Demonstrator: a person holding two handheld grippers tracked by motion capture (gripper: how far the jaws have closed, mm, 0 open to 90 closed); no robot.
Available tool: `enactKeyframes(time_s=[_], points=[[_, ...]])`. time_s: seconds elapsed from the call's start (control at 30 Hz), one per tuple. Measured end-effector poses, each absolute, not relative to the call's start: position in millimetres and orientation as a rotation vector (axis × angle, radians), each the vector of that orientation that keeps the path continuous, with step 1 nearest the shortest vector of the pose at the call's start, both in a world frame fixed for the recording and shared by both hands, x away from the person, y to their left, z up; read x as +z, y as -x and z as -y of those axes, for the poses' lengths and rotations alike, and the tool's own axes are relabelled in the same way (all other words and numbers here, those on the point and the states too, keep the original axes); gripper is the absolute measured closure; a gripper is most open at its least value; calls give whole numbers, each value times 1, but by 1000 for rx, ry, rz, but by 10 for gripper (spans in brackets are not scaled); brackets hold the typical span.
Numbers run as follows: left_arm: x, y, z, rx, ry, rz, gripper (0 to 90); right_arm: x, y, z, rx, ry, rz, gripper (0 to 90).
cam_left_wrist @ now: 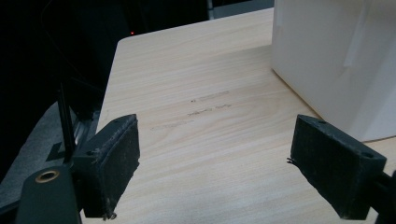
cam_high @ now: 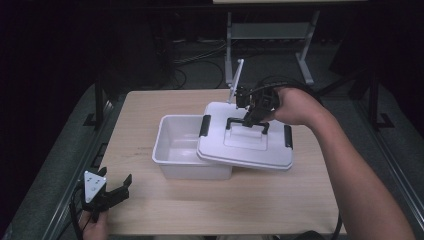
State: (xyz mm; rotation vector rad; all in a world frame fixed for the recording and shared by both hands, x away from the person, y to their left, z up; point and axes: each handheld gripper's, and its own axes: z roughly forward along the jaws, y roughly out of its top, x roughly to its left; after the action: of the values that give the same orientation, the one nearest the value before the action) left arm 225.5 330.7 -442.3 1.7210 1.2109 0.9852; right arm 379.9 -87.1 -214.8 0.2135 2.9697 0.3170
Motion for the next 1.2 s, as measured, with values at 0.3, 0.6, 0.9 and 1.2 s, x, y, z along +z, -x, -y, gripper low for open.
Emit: enactKeyframes(time_s=[0.3,0.6,0.9,1.2], points=[[-442,-226,-330,981,-1718,-1211,150,-216,-384,62,321,-173,-2985,844],[-442,-226,-331,982,-1720,-1208,150,-219,-387,33,333,-128,-2996,845],[-442,-225,-332,980,-1716,-1211,150,-227,-392,8,333,-85,-3009,845],[-442,-225,-332,980,-1717,-1209,150,-233,-396,-9,341,-68,-3023,844]])
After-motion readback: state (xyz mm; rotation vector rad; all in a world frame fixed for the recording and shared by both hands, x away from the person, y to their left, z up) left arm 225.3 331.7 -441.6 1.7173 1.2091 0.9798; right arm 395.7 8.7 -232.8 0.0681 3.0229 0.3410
